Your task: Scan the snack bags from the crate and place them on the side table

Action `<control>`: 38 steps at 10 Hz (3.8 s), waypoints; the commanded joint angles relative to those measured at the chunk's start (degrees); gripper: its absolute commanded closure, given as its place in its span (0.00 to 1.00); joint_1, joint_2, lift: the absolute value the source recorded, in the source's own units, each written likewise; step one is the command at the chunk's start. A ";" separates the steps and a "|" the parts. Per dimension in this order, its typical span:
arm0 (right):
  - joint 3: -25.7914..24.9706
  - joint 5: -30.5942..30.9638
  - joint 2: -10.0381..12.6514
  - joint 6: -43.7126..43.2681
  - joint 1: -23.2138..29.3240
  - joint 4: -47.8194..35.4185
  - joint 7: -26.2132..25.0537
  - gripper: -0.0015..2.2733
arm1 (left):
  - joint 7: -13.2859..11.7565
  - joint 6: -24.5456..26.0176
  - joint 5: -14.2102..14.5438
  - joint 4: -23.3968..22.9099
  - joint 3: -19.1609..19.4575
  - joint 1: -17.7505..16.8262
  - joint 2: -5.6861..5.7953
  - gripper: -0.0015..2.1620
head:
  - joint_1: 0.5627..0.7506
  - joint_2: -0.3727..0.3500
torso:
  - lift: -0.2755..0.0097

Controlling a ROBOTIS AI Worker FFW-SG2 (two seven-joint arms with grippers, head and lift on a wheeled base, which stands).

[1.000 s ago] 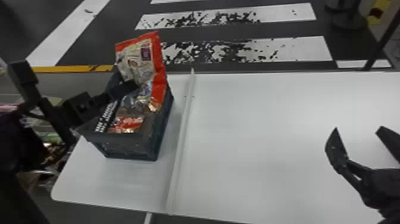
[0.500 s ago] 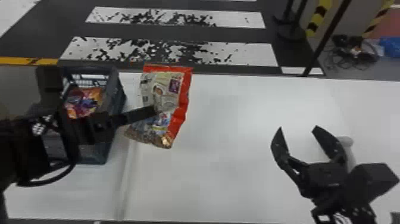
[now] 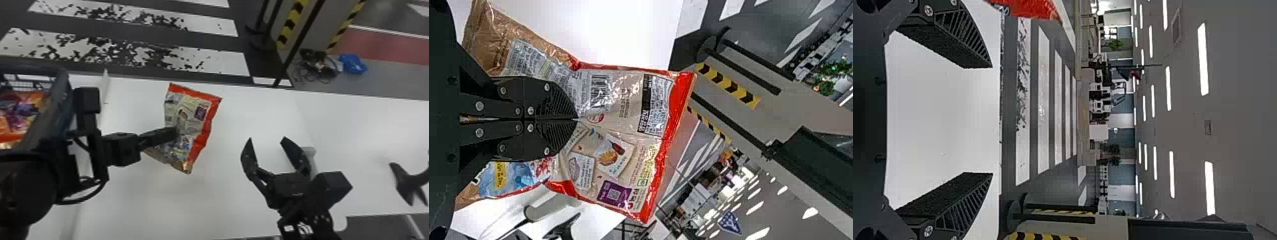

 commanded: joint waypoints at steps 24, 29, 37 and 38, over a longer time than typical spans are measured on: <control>4.05 -0.98 -0.97 4.40 -3.10 2.47 13.81 0.89 | 21.89 -48.58 -24.11 -14.94 9.46 22.84 -0.15 0.04 | 0.70 0.68 | 0.64; 7.47 1.83 -1.59 6.86 -9.34 11.34 16.00 0.89 | 17.93 -57.37 -20.07 -14.24 13.94 27.41 -0.15 0.04 | 0.70 0.82 | 0.64; 5.89 7.55 -1.41 6.69 -23.14 31.65 14.51 0.89 | 15.74 -58.25 -18.31 -13.36 14.47 28.29 -0.15 0.04 | 0.70 0.78 | 0.64; 5.63 8.60 -1.41 6.51 -23.22 32.88 13.98 0.89 | 15.65 -58.25 -17.96 -13.18 14.47 28.29 -0.15 0.04 | 0.70 0.77 | 0.64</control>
